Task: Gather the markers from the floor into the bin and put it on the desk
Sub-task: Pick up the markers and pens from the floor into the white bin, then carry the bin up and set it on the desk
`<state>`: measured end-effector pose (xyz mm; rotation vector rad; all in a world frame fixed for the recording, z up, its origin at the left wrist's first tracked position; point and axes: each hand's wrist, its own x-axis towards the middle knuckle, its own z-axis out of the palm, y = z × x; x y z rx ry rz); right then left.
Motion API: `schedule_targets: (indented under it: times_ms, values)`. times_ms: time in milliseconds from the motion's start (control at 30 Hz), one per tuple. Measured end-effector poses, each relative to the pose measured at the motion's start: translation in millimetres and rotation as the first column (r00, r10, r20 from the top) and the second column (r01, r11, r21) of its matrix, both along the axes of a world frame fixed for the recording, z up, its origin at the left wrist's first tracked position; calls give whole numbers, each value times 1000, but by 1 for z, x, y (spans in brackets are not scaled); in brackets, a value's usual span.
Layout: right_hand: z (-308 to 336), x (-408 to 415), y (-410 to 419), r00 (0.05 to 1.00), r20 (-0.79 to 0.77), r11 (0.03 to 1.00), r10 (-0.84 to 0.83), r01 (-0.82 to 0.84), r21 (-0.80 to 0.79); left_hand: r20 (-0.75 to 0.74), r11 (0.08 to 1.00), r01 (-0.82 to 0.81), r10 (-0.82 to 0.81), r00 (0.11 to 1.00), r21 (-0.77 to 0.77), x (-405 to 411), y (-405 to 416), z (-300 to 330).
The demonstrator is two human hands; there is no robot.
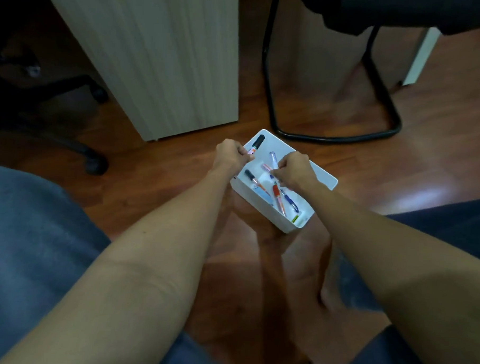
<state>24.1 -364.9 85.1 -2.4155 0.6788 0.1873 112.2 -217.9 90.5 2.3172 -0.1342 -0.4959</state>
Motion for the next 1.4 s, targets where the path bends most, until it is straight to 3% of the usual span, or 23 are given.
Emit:
schedule_targets:
  times_ms: [200,333,400,500,567,667,733,900,1033,1133,1233,1300,1400]
  values:
    - [-15,-37,-31,992,49,993,-118,119,-18,41,987,155,-156,987,35,-8,-36,-14]
    - [-23,-66,-39,966,164,960,-200,226,-163,248,922,282,-348,904,265,-7,-38,-12]
    - [-28,-79,-36,957,148,944,-249,274,-184,279,888,302,-405,871,347,-3,-33,-16]
    - [-34,-94,-28,943,27,925,-333,332,-184,142,840,319,-416,898,440,4,-19,-31]
    - [-41,-100,-23,922,-85,917,-377,360,-171,22,849,318,-360,933,421,7,-10,-41]
    - [-52,-102,-16,920,-89,924,-381,382,-7,4,877,306,-331,944,370,5,1,-50]
    - [-54,-98,-16,931,-49,924,-363,366,111,23,904,254,-279,960,344,0,11,-49]
    - [-53,-74,-33,991,-50,979,-126,133,152,-10,966,-18,22,1000,257,-23,60,-43]
    - [-40,-51,-32,992,-108,970,62,-34,243,-47,949,-308,312,949,69,-51,97,-46]
    - [-43,-41,-17,992,-78,896,-94,119,429,-194,889,-436,407,893,-142,-60,116,-55]
    - [-57,-35,3,968,-37,845,-247,234,480,-437,816,-492,339,833,-304,-63,128,-61]
    - [-60,-30,14,973,-13,834,-230,204,512,-519,797,-511,303,799,-322,-62,130,-64]
    - [-63,-15,22,969,-45,775,-243,222,592,-543,740,-597,377,751,-312,-55,138,-66]
